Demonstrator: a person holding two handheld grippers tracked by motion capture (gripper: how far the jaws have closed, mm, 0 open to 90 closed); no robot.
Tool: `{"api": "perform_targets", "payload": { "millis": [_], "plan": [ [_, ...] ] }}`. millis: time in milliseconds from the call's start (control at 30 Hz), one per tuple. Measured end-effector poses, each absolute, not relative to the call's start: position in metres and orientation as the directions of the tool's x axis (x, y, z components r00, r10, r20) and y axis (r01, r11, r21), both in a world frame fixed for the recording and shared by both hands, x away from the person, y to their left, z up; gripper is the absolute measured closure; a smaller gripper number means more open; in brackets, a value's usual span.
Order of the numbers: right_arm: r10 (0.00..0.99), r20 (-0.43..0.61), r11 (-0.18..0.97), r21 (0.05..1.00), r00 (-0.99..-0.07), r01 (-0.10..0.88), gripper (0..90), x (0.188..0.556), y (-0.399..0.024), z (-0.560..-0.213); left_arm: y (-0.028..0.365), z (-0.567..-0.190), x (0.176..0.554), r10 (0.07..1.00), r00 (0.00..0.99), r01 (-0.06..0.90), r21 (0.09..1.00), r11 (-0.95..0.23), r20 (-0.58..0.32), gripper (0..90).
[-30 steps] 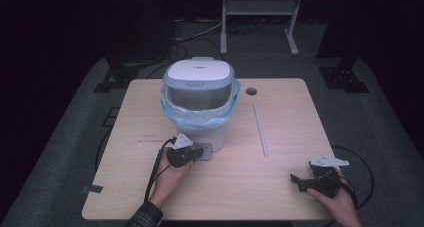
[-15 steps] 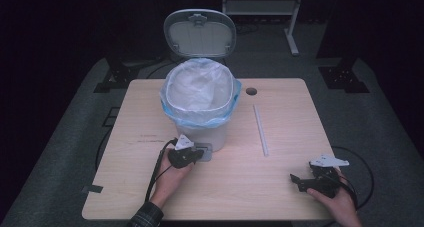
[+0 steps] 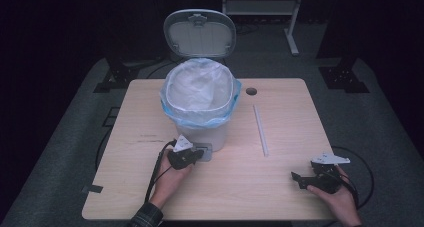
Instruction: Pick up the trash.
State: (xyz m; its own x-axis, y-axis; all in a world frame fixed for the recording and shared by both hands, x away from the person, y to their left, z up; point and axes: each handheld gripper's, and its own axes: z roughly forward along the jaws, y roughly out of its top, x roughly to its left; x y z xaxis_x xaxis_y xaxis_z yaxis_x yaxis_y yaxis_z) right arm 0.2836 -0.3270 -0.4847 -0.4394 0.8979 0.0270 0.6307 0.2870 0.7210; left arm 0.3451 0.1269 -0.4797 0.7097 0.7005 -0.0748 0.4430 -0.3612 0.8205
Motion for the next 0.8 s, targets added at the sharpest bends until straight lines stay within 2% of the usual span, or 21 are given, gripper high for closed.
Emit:
{"api": "perform_targets", "payload": {
  "millis": [567,800],
  "plan": [
    [0.891,0.03,0.278,0.753,-0.453,0.597,10.0,0.307,-0.307,-0.46,0.128,-0.48,0.346,0.698,0.711,0.448,0.821,-0.355,-0.086,89.8],
    [0.886,0.045,0.272,0.756,-0.461,0.595,13.3,0.32,-0.296,-0.454,0.129,-0.48,0.347,0.698,0.709,0.456,0.821,-0.344,-0.102,89.8]
  ]
}}
